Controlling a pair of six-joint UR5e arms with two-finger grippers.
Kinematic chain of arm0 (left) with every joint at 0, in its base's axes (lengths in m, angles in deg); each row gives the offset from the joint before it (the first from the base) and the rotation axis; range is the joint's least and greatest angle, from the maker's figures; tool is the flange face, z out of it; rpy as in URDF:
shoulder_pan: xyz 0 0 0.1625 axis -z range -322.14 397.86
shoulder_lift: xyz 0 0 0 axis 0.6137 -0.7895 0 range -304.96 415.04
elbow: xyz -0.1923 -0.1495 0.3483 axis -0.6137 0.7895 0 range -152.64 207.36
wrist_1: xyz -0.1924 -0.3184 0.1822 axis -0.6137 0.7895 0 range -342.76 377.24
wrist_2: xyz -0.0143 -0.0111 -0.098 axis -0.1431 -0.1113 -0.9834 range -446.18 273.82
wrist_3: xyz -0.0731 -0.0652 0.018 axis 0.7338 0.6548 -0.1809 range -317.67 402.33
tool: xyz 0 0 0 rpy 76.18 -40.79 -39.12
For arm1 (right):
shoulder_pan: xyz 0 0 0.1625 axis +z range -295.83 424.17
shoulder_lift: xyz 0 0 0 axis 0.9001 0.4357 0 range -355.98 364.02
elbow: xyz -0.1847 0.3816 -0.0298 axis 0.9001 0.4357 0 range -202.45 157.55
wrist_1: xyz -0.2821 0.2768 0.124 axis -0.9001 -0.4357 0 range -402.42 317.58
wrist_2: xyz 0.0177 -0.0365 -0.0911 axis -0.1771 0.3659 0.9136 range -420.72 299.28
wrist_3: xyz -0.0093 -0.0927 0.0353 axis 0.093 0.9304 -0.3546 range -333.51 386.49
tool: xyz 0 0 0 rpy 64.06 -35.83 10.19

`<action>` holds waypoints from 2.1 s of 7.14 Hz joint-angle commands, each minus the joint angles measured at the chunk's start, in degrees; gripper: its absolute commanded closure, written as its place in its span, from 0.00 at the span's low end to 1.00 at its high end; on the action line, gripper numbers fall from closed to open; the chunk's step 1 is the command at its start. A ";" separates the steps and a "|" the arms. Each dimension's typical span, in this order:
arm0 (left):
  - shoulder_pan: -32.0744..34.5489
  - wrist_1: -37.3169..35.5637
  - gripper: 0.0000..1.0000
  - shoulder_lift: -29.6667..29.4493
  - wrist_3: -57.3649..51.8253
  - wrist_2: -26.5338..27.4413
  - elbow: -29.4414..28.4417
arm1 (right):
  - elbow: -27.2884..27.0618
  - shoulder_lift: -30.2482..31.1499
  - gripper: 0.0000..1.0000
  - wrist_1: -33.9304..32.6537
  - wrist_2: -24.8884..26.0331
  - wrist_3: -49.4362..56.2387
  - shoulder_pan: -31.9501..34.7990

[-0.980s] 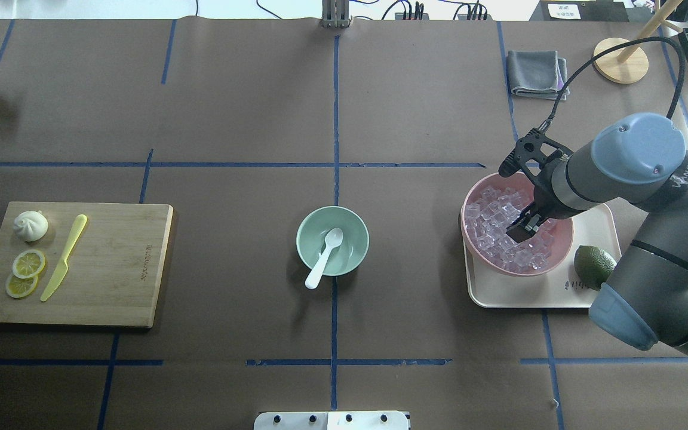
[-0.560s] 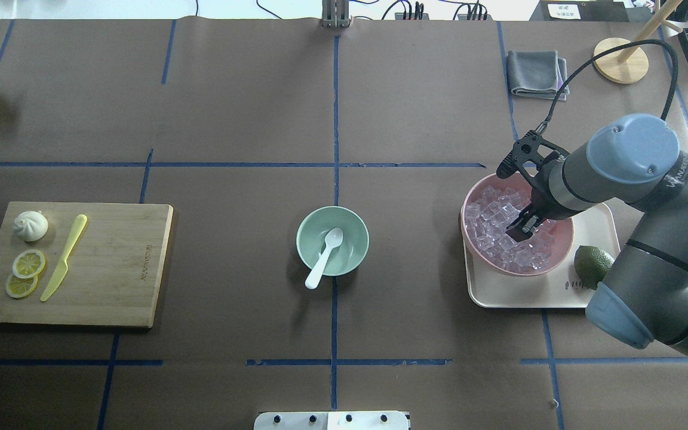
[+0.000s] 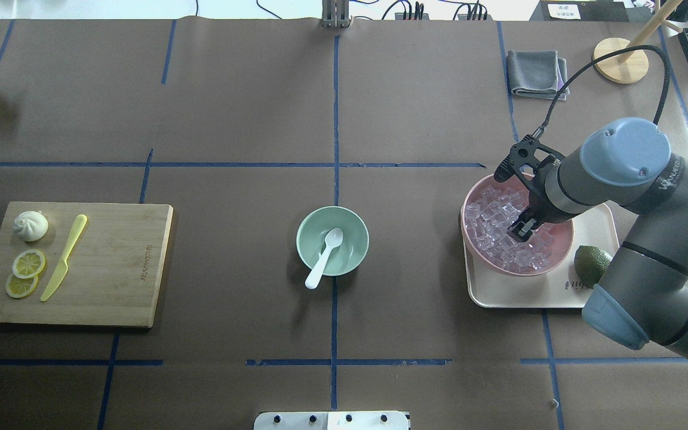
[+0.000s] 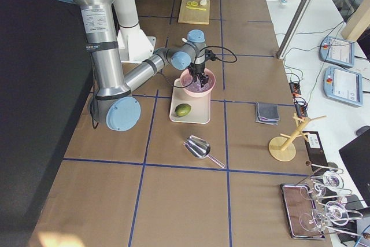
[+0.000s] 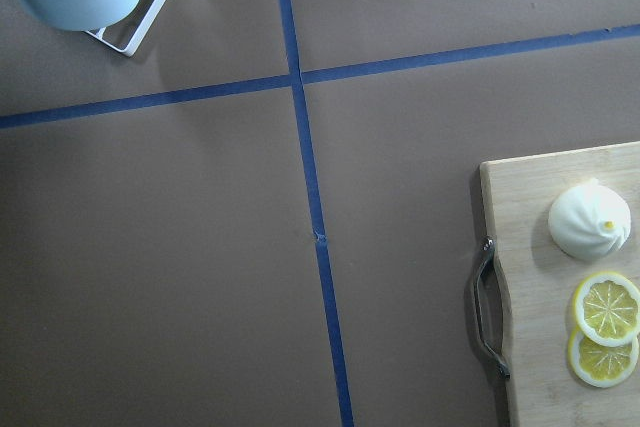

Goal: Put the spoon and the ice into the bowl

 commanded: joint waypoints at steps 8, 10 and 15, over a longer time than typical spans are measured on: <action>0.00 -0.09 0.00 0.00 0.09 -0.09 0.44 | -2.79 -5.69 1.00 -0.80 -2.57 -53.11 -0.76; 0.00 -0.09 0.00 0.18 0.09 -0.09 0.44 | -1.84 -18.83 1.00 -15.66 4.74 -60.93 -8.11; -0.09 -0.18 0.00 0.09 0.44 -0.09 0.44 | 19.56 -39.61 0.98 -17.33 12.89 -73.34 -17.73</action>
